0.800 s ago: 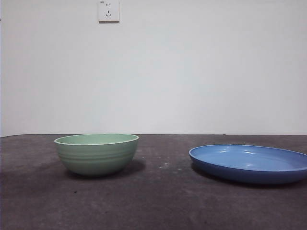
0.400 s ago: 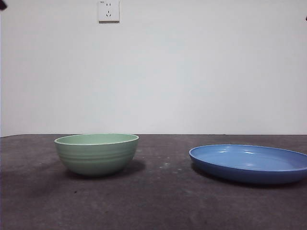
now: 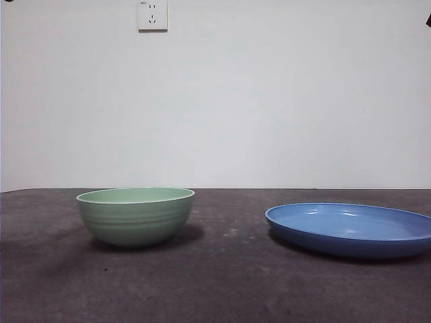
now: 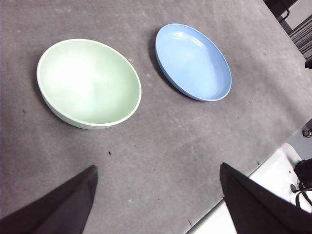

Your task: Place the green bowl on the blue plate

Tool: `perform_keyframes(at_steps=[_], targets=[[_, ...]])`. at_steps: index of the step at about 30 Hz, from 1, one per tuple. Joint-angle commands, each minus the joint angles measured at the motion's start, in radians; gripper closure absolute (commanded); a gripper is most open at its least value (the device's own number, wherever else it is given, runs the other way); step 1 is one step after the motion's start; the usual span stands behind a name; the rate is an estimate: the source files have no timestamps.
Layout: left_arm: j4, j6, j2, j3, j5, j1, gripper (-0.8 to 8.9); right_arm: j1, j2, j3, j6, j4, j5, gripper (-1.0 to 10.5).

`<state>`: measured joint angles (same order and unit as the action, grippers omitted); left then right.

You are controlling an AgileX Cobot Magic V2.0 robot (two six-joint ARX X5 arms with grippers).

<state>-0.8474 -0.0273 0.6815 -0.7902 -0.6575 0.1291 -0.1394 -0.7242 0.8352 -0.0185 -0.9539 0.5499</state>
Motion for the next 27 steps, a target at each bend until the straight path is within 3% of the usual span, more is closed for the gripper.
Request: perform_keyframes(at_steps=[1,13,27], targets=[[0.010,0.000,0.011,-0.023,0.009,0.002,4.07,-0.003,-0.006,0.017,0.008,0.003,0.000,5.8],[0.002,-0.018,0.182,-0.195,0.139,0.042,4.08,-0.003,-0.006,0.017,0.011,0.003,0.000,5.8],[0.013,-0.017,0.612,-0.397,0.479,0.194,4.10,-0.003,-0.006,0.017,0.011,0.004,0.000,5.8]])
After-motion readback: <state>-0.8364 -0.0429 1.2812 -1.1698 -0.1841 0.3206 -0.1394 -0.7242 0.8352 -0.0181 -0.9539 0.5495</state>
